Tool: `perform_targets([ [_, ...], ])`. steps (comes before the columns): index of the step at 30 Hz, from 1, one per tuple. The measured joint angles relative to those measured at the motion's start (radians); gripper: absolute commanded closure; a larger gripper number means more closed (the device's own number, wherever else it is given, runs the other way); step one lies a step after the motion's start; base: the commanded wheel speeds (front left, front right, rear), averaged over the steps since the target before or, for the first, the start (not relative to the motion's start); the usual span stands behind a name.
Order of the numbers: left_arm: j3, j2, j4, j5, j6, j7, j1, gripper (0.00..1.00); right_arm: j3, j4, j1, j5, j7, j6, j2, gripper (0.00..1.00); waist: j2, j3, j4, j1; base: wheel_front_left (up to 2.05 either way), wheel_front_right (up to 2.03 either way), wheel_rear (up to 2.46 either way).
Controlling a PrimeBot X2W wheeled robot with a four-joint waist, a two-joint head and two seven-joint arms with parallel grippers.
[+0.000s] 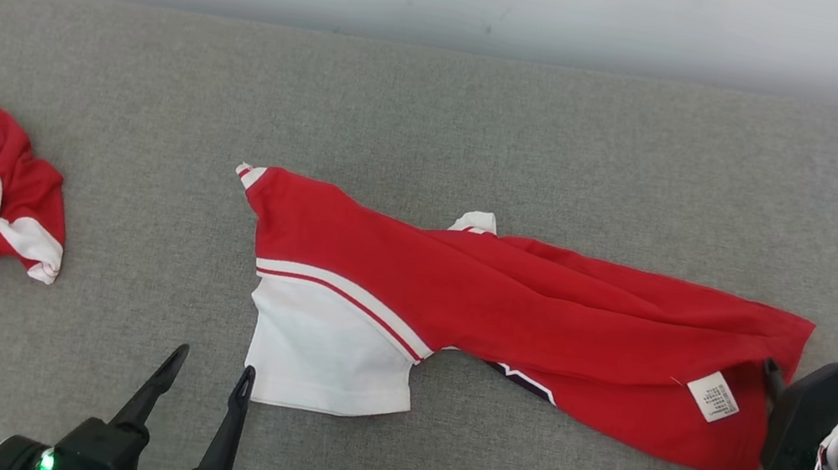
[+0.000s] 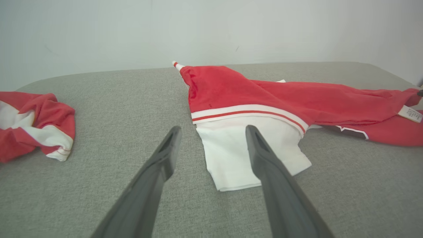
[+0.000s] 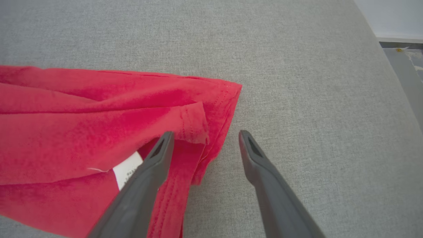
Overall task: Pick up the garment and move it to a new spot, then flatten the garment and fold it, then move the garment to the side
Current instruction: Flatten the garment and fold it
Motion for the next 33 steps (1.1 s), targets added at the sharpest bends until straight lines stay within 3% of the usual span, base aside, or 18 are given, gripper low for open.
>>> perform_targets([
  [8, 0.011, 0.007, 0.000, -0.005, -0.002, 0.001, -0.008, 0.00, 0.071, 0.110, -0.067, 0.082, 0.008, 0.000, -0.050, 0.00, 0.0001, 0.036, 0.009, 0.0002, 0.00, 0.00, 0.00],
  [9, 0.010, 0.007, 0.000, -0.005, -0.002, 0.001, -0.011, 0.00, 0.074, 0.118, -0.071, 0.087, 0.007, 0.000, -0.057, 0.55, 0.0001, 0.040, 0.010, 0.0001, 0.00, 0.00, 0.00],
  [11, 0.010, 0.007, -0.001, -0.005, -0.002, 0.001, -0.018, 0.00, 0.085, 0.120, -0.077, 0.102, -0.008, 0.000, -0.070, 1.00, 0.0001, 0.046, 0.015, 0.0002, 0.00, 0.00, 0.00],
  [18, 0.017, 0.006, -0.002, -0.011, 0.006, 0.001, -0.020, 0.00, 0.084, 0.012, -0.040, 0.145, -0.054, 0.000, -0.075, 1.00, 0.0001, 0.045, 0.026, 0.0002, 0.00, 0.00, 0.00],
  [28, 0.032, 0.008, 0.000, -0.024, 0.014, 0.001, -0.004, 0.00, 0.007, -0.449, 0.132, 0.312, 0.053, 0.000, 0.012, 1.00, 0.0000, 0.024, 0.007, 0.0001, 0.00, 0.00, 0.00],
  [33, 0.023, 0.001, -0.001, -0.024, 0.005, 0.001, -0.008, 0.00, -0.063, -0.430, 0.063, 0.313, 0.075, 0.000, 0.027, 1.00, 0.0000, 0.026, 0.016, 0.0001, 0.00, 0.00, 0.00],
])
